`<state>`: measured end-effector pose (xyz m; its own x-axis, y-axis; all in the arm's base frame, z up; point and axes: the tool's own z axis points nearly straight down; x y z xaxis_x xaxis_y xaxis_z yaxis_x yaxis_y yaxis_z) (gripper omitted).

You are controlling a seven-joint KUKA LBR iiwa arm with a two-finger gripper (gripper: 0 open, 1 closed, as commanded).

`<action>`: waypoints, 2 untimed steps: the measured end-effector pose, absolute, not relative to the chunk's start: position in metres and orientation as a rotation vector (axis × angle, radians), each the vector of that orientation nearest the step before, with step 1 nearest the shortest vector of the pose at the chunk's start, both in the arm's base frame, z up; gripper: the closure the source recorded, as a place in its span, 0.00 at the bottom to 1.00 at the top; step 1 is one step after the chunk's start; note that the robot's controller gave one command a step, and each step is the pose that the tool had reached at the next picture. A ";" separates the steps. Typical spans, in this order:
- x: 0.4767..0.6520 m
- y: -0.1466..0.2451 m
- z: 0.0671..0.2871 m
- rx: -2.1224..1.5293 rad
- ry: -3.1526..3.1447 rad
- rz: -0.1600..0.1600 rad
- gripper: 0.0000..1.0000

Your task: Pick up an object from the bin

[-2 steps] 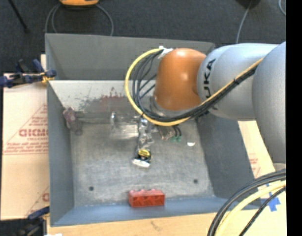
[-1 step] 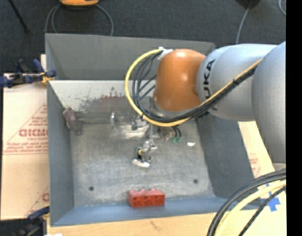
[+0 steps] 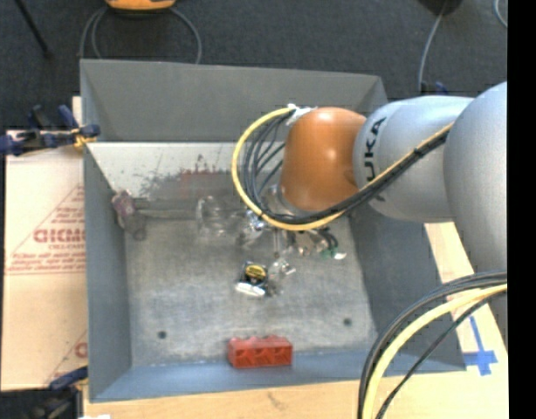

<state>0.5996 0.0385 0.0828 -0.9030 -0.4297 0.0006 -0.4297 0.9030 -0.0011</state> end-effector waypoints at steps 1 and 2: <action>0.585 0.046 0.077 1.110 -2.959 0.011 0.00; 0.585 0.048 0.078 1.110 -2.964 0.006 1.00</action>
Offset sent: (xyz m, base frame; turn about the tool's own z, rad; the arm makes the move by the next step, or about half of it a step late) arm -0.0210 0.0094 -0.0112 -0.2794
